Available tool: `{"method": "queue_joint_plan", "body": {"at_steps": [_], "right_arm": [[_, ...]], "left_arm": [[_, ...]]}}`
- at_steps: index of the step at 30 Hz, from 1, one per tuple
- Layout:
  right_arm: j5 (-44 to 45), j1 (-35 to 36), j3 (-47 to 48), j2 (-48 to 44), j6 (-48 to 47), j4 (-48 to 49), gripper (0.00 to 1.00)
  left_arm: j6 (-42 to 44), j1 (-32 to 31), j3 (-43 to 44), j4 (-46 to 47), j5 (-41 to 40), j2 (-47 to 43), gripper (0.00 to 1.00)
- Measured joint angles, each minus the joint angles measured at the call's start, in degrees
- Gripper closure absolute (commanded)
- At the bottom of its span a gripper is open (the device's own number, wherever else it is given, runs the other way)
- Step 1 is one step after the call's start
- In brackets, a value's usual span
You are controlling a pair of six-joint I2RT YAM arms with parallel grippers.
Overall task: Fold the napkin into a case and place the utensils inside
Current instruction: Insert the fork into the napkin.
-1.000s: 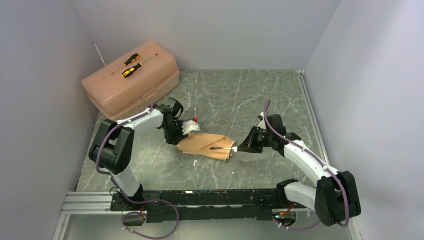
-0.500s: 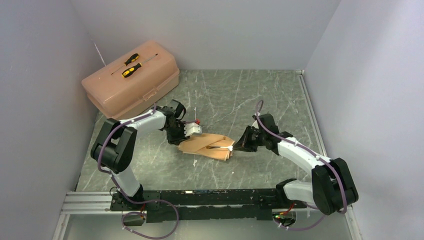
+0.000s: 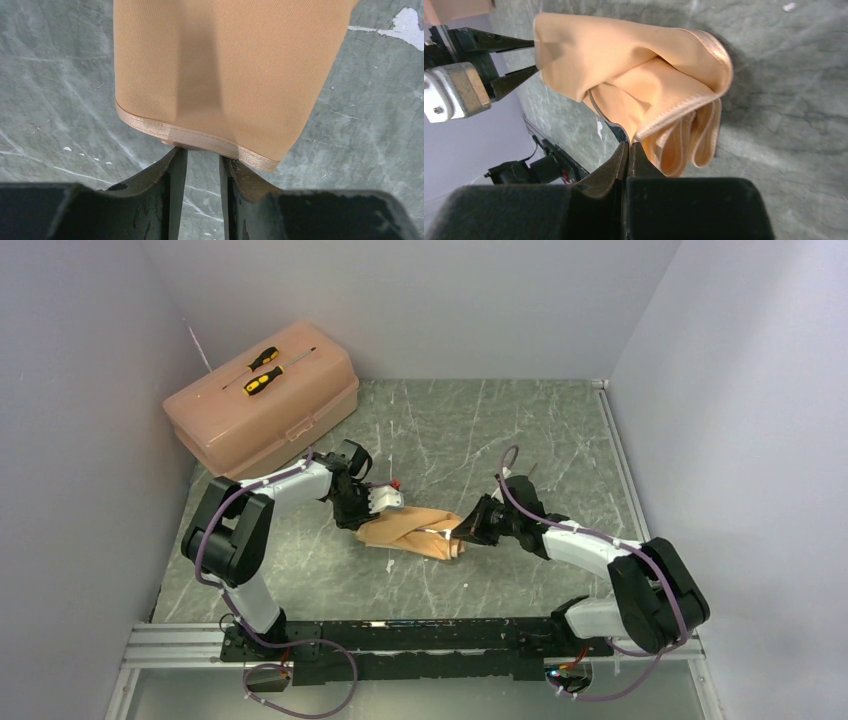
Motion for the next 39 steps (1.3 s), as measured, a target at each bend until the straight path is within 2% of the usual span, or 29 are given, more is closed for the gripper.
{"method": "queue_joint_plan", "body": {"at_steps": [7, 9, 12, 22, 27, 29, 35, 39], "right_arm": [[1.1, 2.0, -0.3, 3.2, 2.8, 6.3, 1.0], [1.7, 2.4, -0.3, 3.1, 2.8, 6.1, 0.96], [3.7, 2.9, 0.5, 1.3, 2.2, 3.3, 0.9], [9.0, 3.6, 8.9, -1.2, -2.8, -10.2, 0.93], [9.0, 4.3, 8.9, -1.7, -3.0, -11.3, 0.95], [8.4, 4.7, 8.3, -0.4, -2.3, -9.0, 0.93], [4.9, 5.1, 0.2, 4.5, 2.2, 7.5, 0.91], [3.1, 5.0, -1.4, 8.2, 4.0, 14.2, 0.9]], "left_arm": [[0.2, 0.0, 0.0, 0.0, 0.0, 0.1, 0.66], [0.2, 0.0, 0.0, -0.1, 0.0, 0.2, 0.66], [0.2, 0.0, 0.0, -0.1, 0.1, 0.2, 0.66], [0.2, 0.0, 0.0, -0.1, 0.1, 0.2, 0.66], [0.1, 0.0, 0.0, -0.1, 0.1, 0.2, 0.66], [0.0, 0.0, 0.0, -0.1, 0.1, 0.2, 0.66], [-0.1, 0.0, 0.0, -0.1, 0.2, 0.2, 0.66], [-0.1, 0.0, 0.0, -0.2, 0.2, 0.2, 0.66]]}}
